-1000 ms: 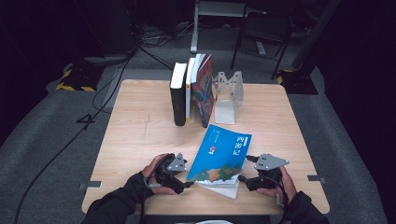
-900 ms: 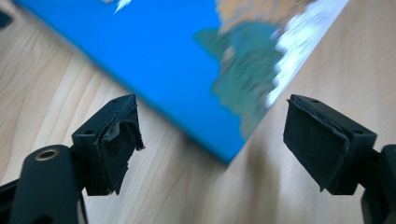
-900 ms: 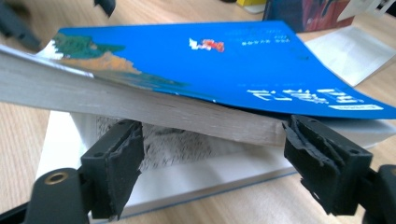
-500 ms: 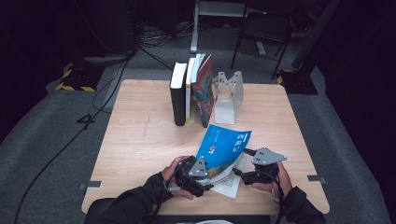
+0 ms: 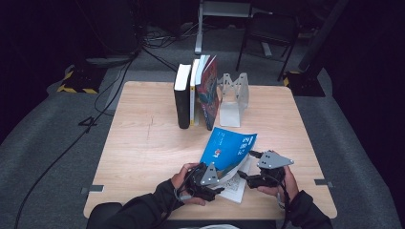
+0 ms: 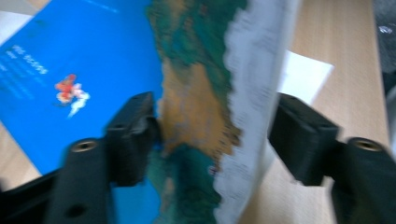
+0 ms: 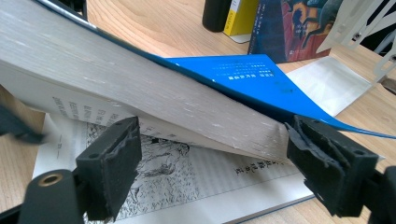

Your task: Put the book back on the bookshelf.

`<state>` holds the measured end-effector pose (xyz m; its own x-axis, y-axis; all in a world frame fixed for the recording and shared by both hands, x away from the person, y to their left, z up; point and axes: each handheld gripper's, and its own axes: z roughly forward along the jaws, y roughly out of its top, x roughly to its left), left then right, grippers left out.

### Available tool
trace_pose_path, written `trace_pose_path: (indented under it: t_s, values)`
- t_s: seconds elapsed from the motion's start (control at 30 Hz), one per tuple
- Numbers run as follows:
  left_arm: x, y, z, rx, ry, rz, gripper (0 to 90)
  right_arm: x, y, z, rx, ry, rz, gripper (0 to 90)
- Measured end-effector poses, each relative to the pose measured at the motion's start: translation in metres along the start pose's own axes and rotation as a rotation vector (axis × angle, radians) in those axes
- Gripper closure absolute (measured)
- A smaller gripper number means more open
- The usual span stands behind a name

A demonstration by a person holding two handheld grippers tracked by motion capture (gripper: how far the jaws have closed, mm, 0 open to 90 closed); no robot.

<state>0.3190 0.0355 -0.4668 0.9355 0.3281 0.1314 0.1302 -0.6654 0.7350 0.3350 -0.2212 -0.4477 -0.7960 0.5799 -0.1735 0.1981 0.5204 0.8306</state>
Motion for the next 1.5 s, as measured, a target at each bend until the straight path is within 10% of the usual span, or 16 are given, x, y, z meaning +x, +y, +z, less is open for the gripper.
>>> trace_pose_path:
  t_s: [0.37, 0.73, 1.07, 1.17, 1.5]
  values:
    - [0.014, -0.002, -0.016, -0.015, -0.008, 0.049, 74.8, 0.0, -0.001, 0.0, 0.003, 0.016, -0.006, 23.6]
    - [0.035, -0.018, -0.029, -0.046, -0.054, 0.013, 75.1, 0.002, 0.005, -0.002, -0.053, 0.081, -0.028, 31.0]
    - [0.038, -0.023, -0.036, -0.051, -0.043, 0.002, 74.6, 0.01, 0.008, 0.033, 0.026, 0.056, -0.135, 29.1]
    - [0.039, -0.026, -0.04, -0.057, -0.04, -0.007, 74.5, 0.0, 0.004, 0.039, 0.028, 0.074, -0.091, 28.5]
    - [0.044, -0.033, -0.05, -0.035, -0.02, -0.038, 70.3, 0.0, 0.005, 0.038, 0.002, 0.128, -0.189, 50.7]
